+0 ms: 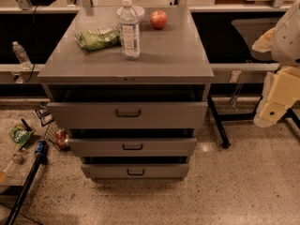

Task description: Open top drawer

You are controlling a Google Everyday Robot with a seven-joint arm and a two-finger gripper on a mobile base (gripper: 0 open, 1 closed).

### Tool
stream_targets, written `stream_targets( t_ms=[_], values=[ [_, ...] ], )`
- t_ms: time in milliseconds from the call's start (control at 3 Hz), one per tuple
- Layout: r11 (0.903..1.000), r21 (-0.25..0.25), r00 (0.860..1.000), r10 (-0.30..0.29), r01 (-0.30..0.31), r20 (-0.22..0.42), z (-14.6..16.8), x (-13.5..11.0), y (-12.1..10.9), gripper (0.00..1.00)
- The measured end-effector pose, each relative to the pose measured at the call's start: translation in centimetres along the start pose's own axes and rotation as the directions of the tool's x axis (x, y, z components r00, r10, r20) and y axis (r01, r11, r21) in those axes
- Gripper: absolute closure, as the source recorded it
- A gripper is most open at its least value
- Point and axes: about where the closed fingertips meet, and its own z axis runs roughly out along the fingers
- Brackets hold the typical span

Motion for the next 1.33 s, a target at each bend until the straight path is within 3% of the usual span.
stream_targets(
  t_ms=[333, 667, 1000, 1333],
  values=[
    [1.0, 0.0, 1.0, 0.0, 0.0, 0.0, 0.0, 0.0, 0.0, 0.0],
    [0.9985, -0.043, 0.997, -0.032, 0.035, 0.068, 2.7, -1.9, 0.1, 0.0],
    [0.9784, -0.12, 0.958, -0.133, 0.168, 0.256, 10.5, -6.5, 0.4, 0.0],
    [0.9568, -0.112, 0.912, -0.215, 0.269, 0.35, 14.9, -9.0, 0.3, 0.0]
  ],
)
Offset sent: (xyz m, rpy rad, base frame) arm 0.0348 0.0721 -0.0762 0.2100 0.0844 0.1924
